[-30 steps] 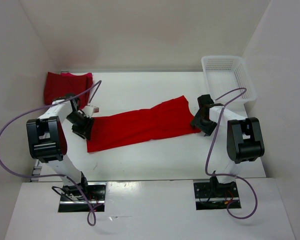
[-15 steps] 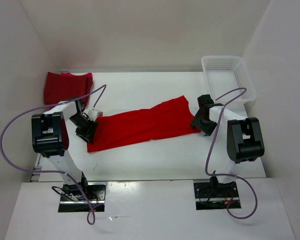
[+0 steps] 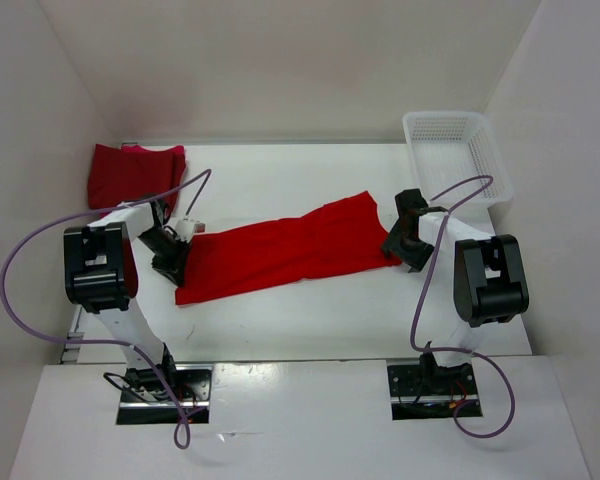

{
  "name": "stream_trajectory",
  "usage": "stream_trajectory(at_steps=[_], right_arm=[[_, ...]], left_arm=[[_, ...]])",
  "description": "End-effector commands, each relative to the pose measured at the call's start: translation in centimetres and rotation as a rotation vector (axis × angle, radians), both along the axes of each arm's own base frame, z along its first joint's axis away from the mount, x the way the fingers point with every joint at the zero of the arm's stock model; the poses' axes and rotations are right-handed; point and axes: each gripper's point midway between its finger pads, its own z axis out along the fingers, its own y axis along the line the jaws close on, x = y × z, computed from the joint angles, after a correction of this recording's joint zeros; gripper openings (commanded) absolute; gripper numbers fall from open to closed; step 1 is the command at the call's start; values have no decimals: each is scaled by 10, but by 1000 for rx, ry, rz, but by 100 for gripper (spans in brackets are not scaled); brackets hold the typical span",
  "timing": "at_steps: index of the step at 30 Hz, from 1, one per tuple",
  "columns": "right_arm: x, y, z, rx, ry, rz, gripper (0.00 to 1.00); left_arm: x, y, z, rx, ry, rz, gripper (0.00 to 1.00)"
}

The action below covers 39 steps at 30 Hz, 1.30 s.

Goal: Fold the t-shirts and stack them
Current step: Rotate the tshirt 90 degrees

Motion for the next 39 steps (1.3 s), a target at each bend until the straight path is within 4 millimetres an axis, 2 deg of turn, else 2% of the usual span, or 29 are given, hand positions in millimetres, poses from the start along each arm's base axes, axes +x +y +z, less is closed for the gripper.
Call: stream_trajectory(at_steps=[1, 5, 7, 9, 18, 21, 24, 29, 32, 33, 39], right_arm=[[7, -7, 1, -28, -17, -9, 76], [7, -7, 1, -28, -17, -9, 76], [7, -7, 1, -28, -17, -9, 76], [7, -7, 1, -28, -17, -9, 76], [7, -7, 1, -31, -15, 0, 76], [7, -7, 1, -31, -15, 0, 76], [7, -7, 1, -31, -15, 0, 76], [7, -7, 1, -31, -15, 0, 76], [7, -7, 1, -31, -15, 0, 76], [7, -7, 1, -31, -15, 0, 76], [7, -7, 1, -31, -15, 0, 76]], left_arm=[[-4, -8, 8, -37, 9, 22, 7], [2, -7, 14, -34, -13, 21, 9], [3, -6, 19, -33, -23, 21, 32], [7, -6, 23, -30, -35, 40, 45], [26, -1, 31, 3, -122, 76, 46], [26, -1, 31, 3, -122, 76, 46], [22, -2, 25, 1, -102, 68, 42], [12, -9, 13, -40, -50, 69, 23], [6, -10, 5, -43, -25, 70, 17], [3, -9, 3, -35, -15, 70, 12], [9, 0, 9, 17, -61, 67, 2]])
